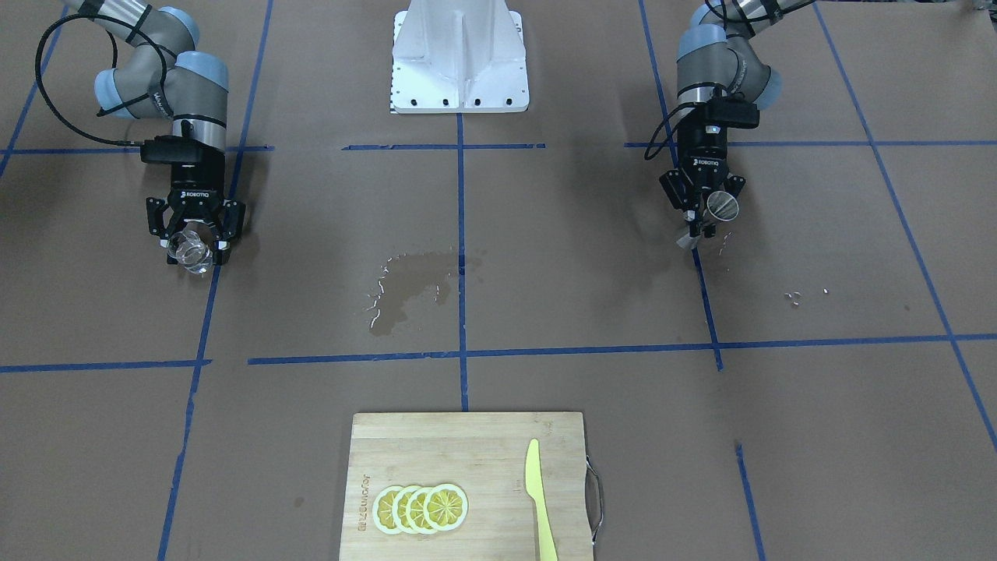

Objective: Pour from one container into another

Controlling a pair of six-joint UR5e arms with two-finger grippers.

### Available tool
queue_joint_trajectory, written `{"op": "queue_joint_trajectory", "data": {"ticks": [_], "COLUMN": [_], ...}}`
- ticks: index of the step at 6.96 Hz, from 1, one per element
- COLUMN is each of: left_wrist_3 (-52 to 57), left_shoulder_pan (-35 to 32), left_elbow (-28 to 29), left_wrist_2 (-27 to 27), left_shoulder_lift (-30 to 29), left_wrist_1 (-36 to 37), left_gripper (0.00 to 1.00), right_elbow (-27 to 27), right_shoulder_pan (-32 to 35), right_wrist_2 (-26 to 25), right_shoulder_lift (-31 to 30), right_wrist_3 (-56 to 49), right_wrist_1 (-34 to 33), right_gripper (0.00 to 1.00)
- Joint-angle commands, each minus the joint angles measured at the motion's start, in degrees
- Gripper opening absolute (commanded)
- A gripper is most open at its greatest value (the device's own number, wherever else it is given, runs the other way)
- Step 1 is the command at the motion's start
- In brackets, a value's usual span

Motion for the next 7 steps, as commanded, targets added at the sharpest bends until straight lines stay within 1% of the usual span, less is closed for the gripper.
{"op": "queue_joint_trajectory", "data": {"ticks": [1,2,3,4,5,6,7], "left_wrist_3": [0.0,0.09,0.09,0.18,1.66,8.28,11.66], "left_shoulder_pan": [0.0,0.0,0.0,0.26,0.26,0.17,0.35], "left_elbow": [-0.07,-0.16,-0.33,-0.34,-0.6,-3.47,-4.8], "left_wrist_2": [0.0,0.0,0.0,0.0,-0.17,-0.35,-0.35], "left_shoulder_lift": [0.0,0.0,-0.09,-0.26,-0.96,-1.92,-2.8], "left_wrist_1": [0.0,0.0,0.0,0.0,0.0,-0.09,0.0], "left_gripper": [0.0,0.0,0.0,0.0,0.0,0.0,0.0], "right_elbow": [0.1,0.01,0.36,1.75,4.29,5.62,5.98], "right_shoulder_pan": [0.0,0.35,1.23,2.19,3.24,3.43,3.69], "right_wrist_2": [0.93,2.33,2.43,2.61,3.74,3.75,3.75], "right_shoulder_lift": [-0.22,-0.14,0.12,0.3,0.91,1.35,4.06], "right_wrist_3": [-0.5,-5.38,-7.95,-9.72,-13.22,-15.69,-17.02], "right_wrist_1": [2.09,6.63,8.24,8.35,8.35,8.35,8.17], "right_gripper": [0.39,0.28,0.21,0.2,0.2,0.18,0.18]}}
